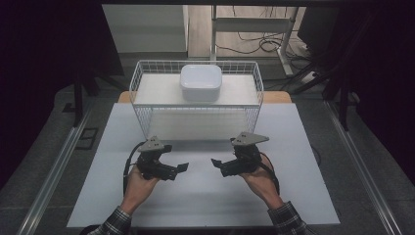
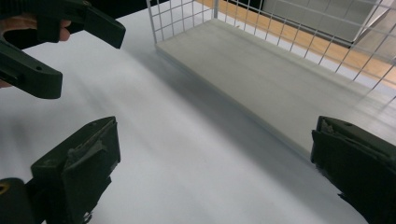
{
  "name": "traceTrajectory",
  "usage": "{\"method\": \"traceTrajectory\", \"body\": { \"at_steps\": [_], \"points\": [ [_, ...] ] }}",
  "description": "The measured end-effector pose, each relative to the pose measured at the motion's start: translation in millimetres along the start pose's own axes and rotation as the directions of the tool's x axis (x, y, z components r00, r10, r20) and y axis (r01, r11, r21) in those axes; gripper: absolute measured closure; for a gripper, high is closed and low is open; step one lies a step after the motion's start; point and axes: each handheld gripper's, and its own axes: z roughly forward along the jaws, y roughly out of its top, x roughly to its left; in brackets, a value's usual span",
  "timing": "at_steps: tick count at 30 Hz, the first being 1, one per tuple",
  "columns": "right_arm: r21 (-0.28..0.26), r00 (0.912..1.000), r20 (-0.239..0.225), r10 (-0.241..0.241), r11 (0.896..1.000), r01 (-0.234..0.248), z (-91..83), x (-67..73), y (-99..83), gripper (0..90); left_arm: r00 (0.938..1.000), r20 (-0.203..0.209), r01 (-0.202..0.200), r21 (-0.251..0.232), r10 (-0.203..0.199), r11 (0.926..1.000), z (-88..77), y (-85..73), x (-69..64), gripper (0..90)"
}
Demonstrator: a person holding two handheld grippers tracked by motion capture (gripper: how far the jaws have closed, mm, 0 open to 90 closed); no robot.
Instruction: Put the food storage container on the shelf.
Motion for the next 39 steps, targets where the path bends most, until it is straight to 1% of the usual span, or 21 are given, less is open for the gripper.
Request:
{"method": "traceTrajectory", "body": {
  "at_steps": [2, 6, 15, 19, 24, 27, 32, 39],
  "points": [
    [0.0, 0.9999, -0.008, 0.009, 1.0, -0.009, -2.7, 0.8, -3.9, 0.0, 1.0, -0.003, -0.006, 0.006, 0.006, 1.0, -1.0, -5.4, -1.7, 1.7],
    [0.006, 0.9999, -0.005, 0.013, 1.0, -0.013, -8.9, 2.6, -12.2, 0.0, 0.9999, -0.009, -0.013, 0.002, 0.013, 0.9999, -5.3, -14.1, -5.1, 0.9],
    [0.014, 0.9994, 0.025, 0.024, 1.0, -0.024, -26.3, 0.1, -35.2, 0.3, 0.9995, -0.018, -0.025, 0.004, 0.025, 0.9997, -15.5, -27.1, -13.4, 0.8],
    [0.02, 0.9987, 0.043, 0.026, 0.999, -0.027, -33.1, -1.7, -44.8, 0.4, 0.9994, -0.026, -0.023, 0.009, 0.023, 0.9997, -19.9, -33.4, -15.1, 0.8],
    [0.024, 0.9973, 0.064, 0.037, 0.999, -0.038, -40.2, -4.2, -57.6, 0.3, 0.9986, -0.049, -0.02, 0.027, 0.022, 0.9994, -25.2, -43.8, -13.7, 0.9],
    [0.028, 0.9954, 0.08, 0.053, 0.998, -0.056, -43.8, -7.2, -65.8, 0.1, 0.9975, -0.069, -0.011, 0.041, 0.014, 0.9991, -28.5, -51.5, -10.0, 1.0],
    [0.031, 0.9911, 0.109, 0.076, 0.996, -0.08, -50.8, -11.7, -76.7, 0.0, 0.9927, -0.118, -0.017, 0.068, 0.025, 0.9976, -37.6, -62.2, -5.3, 1.1],
    [0.036, 0.983, 0.156, 0.097, 0.994, -0.104, -61.5, -16.1, -89.1, 0.0, 0.9881, -0.153, 0.002, 0.084, 0.011, 0.9965, -52.2, -76.7, 0.3, 1.1]
  ]
}}
